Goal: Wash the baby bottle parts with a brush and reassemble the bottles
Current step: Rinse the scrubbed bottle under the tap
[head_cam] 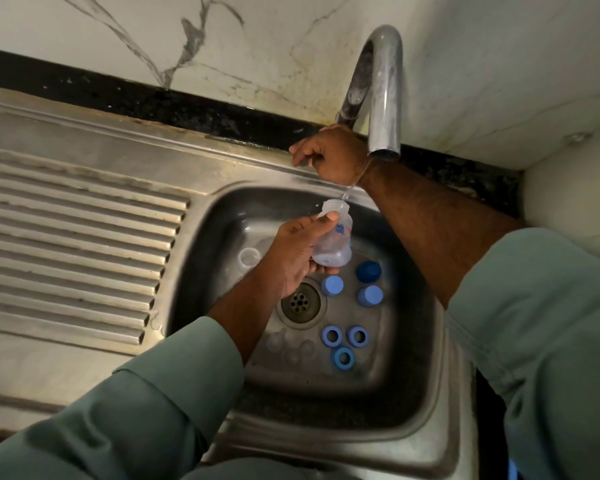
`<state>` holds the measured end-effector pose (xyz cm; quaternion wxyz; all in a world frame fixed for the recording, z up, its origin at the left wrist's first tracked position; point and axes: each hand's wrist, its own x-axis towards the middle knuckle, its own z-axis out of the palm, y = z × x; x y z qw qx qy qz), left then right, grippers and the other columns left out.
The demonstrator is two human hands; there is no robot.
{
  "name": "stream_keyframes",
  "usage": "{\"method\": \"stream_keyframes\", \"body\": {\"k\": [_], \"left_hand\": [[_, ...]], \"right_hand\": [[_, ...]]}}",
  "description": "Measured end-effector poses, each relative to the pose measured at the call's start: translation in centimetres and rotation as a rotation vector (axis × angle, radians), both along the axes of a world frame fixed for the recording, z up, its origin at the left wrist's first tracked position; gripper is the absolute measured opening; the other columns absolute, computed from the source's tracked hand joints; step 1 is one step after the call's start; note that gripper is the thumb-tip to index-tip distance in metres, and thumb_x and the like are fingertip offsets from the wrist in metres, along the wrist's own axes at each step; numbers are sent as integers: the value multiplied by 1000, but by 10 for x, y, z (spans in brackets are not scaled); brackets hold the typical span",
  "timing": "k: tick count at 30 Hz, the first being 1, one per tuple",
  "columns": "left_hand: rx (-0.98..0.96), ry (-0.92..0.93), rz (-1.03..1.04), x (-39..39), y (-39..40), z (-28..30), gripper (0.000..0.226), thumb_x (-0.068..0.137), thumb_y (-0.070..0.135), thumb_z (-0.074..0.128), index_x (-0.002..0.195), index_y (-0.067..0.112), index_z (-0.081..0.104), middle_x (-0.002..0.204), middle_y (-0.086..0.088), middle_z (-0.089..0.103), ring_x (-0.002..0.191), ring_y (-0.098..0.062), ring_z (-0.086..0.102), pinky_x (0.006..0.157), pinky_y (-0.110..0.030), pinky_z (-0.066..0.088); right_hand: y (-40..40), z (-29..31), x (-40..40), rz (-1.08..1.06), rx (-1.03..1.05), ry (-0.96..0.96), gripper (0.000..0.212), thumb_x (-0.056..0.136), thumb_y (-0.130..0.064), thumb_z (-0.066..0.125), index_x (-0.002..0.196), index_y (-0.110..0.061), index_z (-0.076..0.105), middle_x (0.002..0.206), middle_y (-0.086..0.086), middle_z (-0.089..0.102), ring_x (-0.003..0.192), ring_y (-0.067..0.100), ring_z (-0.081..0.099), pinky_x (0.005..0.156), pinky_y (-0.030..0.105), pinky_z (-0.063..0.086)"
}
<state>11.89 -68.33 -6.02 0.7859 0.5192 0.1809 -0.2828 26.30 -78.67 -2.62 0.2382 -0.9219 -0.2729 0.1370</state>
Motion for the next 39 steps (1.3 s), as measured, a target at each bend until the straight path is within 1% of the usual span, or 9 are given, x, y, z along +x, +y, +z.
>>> {"method": "stream_keyframes", "body": {"k": [4,9,12,16,20,24,27,32,39], "left_hand": [[26,40,104,1,-3,-6,39,89,34,69,120,12,62,111,-14,71,98,-31,71,76,-46,60],[-28,177,334,9,-12,-13,51,82,27,78,127,12,58,117,-13,69,104,-29,69,72,-38,59],[-91,157,425,14,-15,-13,50,81,20,79,126,8,60,115,-13,71,102,-26,71,69,-30,59],[-153,128,546,22,-18,-10,57,78,13,82,129,5,57,118,-15,69,101,-29,71,77,-39,60],[-175,124,654,25,-21,-8,61,76,8,82,128,4,51,120,-18,67,103,-32,70,80,-44,60],[-160,185,581,19,-31,-5,41,79,4,78,114,9,57,115,-17,69,101,-30,70,79,-38,60],[-157,220,493,13,-41,-2,40,81,1,76,117,6,59,114,-16,70,102,-28,70,83,-37,59],[-198,191,440,12,-38,-1,21,85,4,72,105,10,65,107,-13,72,90,-20,72,73,-29,61],[-221,155,469,12,-12,-12,39,93,21,64,129,5,58,117,-15,70,102,-25,69,81,-32,59]], "right_hand": [[0,2,-1,-2,-3,11,36,83,13,47,105,-1,71,123,13,64,117,20,59,90,5,33],[0,3,-1,-2,-8,4,34,84,11,48,105,-2,71,123,12,64,117,19,59,92,6,34],[-1,3,0,12,-24,-2,34,85,10,48,105,-3,71,124,11,64,118,19,58,96,12,36],[0,3,-1,24,-36,-11,33,86,9,49,106,-5,71,124,9,64,119,18,57,102,20,40],[0,2,-2,9,-32,-21,32,87,7,49,106,-5,71,124,8,64,119,18,57,103,20,40],[0,3,-2,9,-20,-15,32,86,9,49,105,-4,71,123,10,64,117,18,58,98,14,38],[0,3,-2,-3,-3,-7,32,85,10,50,104,-3,71,121,12,65,117,19,59,98,15,39],[-1,2,-2,-8,16,16,32,84,11,49,104,-1,71,123,13,64,117,20,59,92,7,35],[-1,1,0,6,-15,11,35,84,10,48,105,-4,71,124,10,64,117,18,58,95,10,36]]}}
